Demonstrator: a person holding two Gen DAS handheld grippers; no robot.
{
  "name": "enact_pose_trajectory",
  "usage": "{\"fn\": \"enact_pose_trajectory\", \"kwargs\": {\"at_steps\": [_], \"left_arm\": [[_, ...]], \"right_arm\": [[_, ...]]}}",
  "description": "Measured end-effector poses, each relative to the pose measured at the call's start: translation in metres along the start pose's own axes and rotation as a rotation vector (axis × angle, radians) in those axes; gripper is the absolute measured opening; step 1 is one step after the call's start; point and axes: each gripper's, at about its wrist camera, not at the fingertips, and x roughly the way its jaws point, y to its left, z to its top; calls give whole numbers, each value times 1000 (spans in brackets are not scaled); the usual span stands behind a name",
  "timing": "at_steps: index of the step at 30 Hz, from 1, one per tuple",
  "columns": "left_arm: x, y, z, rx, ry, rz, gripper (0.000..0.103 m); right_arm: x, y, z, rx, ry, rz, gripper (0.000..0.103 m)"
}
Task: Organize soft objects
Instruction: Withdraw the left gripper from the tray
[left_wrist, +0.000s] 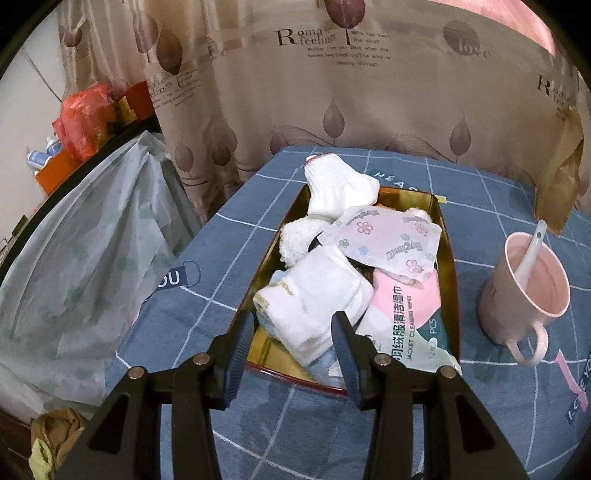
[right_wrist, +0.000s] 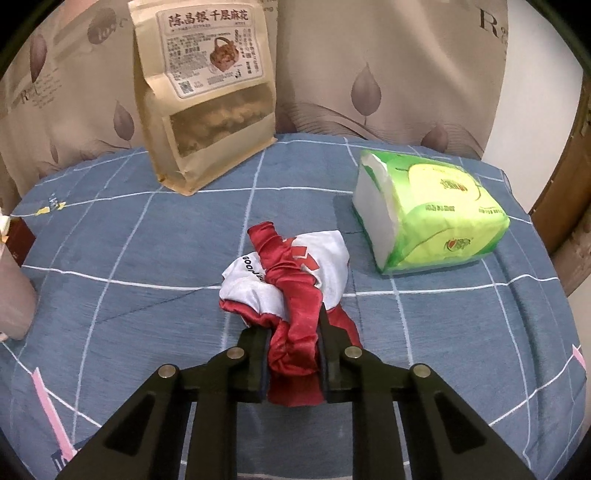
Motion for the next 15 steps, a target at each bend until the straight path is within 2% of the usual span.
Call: {"fn": "enact_pose_trajectory", "kwargs": {"at_steps": [15], "left_arm": [[2,12,0,-39,11,-8,45]], "right_arm": [[-20,26,10,-26,-35,38,17]]}}
